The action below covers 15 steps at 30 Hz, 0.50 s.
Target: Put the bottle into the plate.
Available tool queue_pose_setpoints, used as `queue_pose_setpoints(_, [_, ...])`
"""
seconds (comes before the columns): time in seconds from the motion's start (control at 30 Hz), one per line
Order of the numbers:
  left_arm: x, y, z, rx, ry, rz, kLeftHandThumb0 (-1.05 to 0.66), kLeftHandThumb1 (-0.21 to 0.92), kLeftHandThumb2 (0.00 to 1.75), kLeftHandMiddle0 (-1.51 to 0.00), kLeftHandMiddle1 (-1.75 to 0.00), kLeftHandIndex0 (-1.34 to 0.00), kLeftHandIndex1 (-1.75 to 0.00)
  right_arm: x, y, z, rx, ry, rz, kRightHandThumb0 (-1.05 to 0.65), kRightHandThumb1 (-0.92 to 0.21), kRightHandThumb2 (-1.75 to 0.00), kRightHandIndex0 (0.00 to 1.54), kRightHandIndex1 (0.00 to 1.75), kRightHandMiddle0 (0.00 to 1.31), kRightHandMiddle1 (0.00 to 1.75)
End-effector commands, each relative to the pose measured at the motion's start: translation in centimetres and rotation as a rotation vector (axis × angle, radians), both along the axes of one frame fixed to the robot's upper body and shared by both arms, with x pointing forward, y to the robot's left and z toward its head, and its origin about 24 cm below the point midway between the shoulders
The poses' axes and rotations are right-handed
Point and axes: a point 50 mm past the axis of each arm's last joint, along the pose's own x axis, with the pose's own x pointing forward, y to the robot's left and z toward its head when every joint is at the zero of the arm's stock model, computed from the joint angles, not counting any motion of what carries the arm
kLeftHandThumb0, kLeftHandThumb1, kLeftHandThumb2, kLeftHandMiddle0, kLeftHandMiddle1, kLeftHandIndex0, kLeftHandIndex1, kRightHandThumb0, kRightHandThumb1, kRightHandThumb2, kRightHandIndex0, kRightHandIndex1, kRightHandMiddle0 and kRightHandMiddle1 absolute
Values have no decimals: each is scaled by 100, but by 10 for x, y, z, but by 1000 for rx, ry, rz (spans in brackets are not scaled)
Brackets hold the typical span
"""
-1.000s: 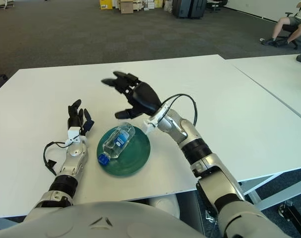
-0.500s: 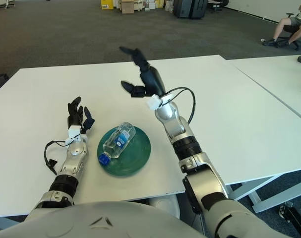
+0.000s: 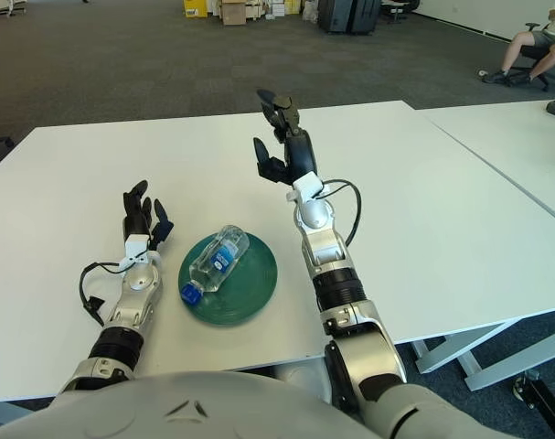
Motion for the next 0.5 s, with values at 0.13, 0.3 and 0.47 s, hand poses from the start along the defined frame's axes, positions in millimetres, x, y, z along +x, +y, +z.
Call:
queue_pose_setpoints(0.13, [0,2,3,10,-10,-9,-82,92,91,-37,-1,0,-78,3,-4,2,84,51,-14,-61,-92,-80,32,3,0,71])
queue_pose_setpoints(0.3, [0,2,3,8,-15,-4,-81,92,90,-37,-1,0,-78,-2,-12,-11,130,173,42,-62,-92,-80,39,7,0,71])
queue_pose_setpoints(0.47, [0,3,3,11,-13,-2,-81,92,90,-37,0,0,-78,-3,-24,-30,137,243,40,-62,-92,-79,44,10,0,71])
